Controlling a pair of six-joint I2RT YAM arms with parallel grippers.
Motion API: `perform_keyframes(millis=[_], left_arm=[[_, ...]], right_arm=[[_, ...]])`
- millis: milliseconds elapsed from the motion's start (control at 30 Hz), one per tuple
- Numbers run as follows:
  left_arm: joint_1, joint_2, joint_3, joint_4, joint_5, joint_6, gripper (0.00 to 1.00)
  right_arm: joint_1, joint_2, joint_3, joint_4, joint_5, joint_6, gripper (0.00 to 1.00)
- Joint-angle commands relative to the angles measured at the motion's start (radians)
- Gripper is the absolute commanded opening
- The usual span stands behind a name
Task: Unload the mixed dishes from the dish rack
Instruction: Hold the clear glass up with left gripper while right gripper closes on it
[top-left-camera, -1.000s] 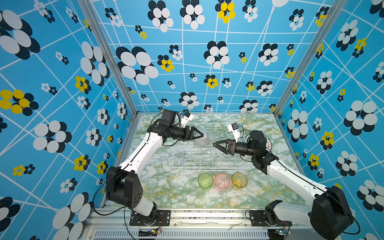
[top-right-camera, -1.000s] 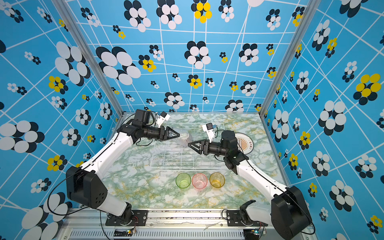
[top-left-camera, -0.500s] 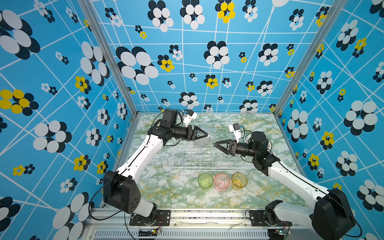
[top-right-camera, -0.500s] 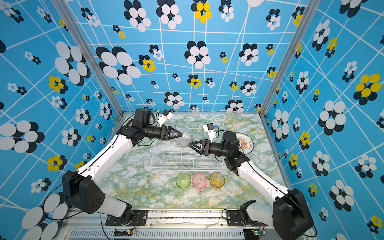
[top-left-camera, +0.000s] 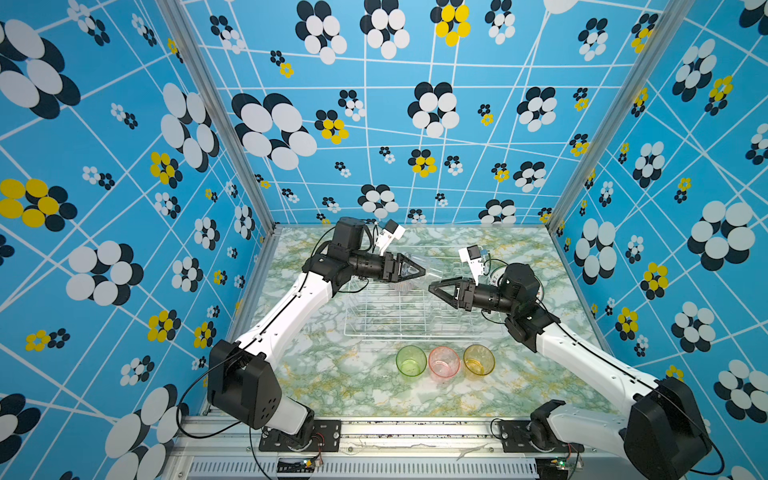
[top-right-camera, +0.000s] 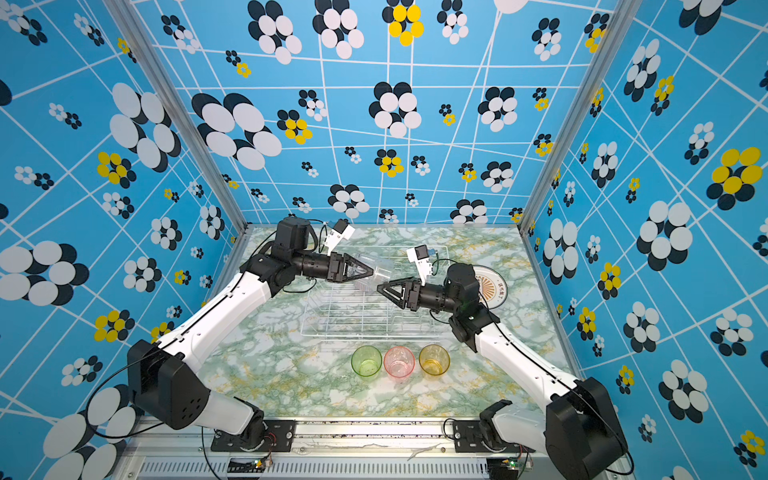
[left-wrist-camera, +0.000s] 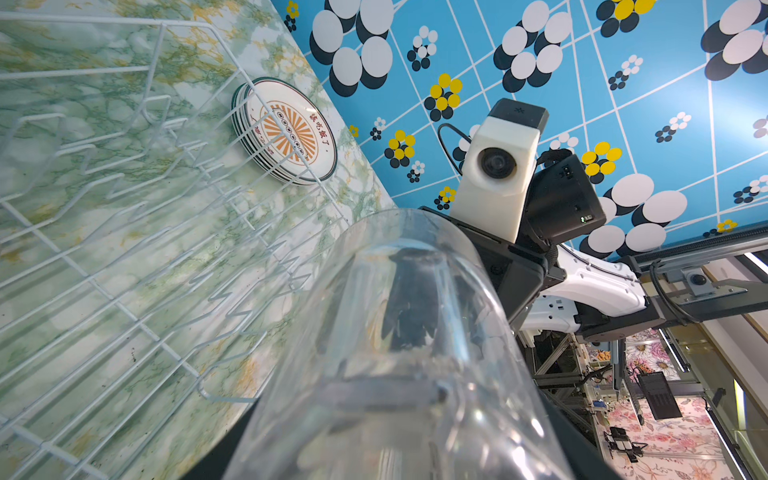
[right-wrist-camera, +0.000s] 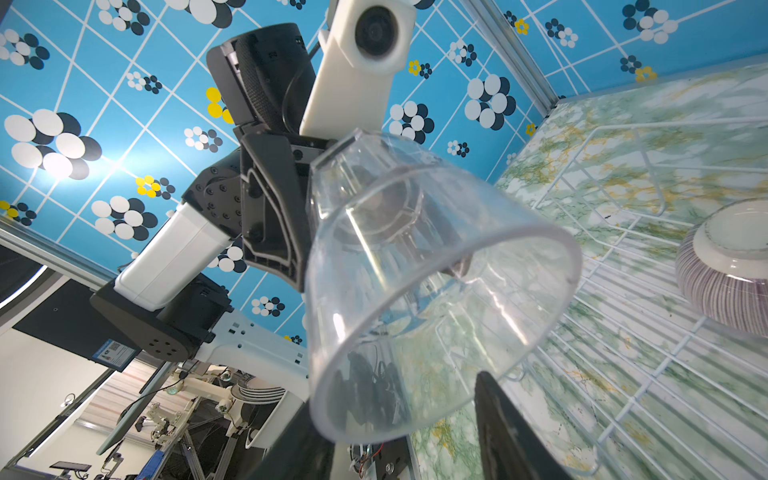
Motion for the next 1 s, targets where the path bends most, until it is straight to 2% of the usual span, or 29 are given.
perform_keyframes(millis=[0,367,800,900,967], left_arm=[[-0.012,0.002,-0.011,0.062,0.043,-0.019,0.53],[-0.045,0.013,-0.028,0.153,0.064,-0.082,0.53],[-0.078,0.032,-0.040,0.257,0.091,-0.145,0.53],[-0.080,0.027,-0.042,0.255,0.092,-0.144,0.54],[-0.081,0.022,-0.044,0.251,0.091,-0.142,0.55]], right_arm=[[-0.003,-0.033,-0.011,0.054,-0.009,0.001,0.53],[-0.003,-0.041,0.011,0.146,0.010,0.003,0.45],[-0.003,-0.021,0.014,0.232,0.003,0.042,0.18],[-0.003,-0.027,0.012,0.225,0.016,0.038,0.02],[-0.003,-0.030,0.013,0.211,0.027,0.031,0.00]])
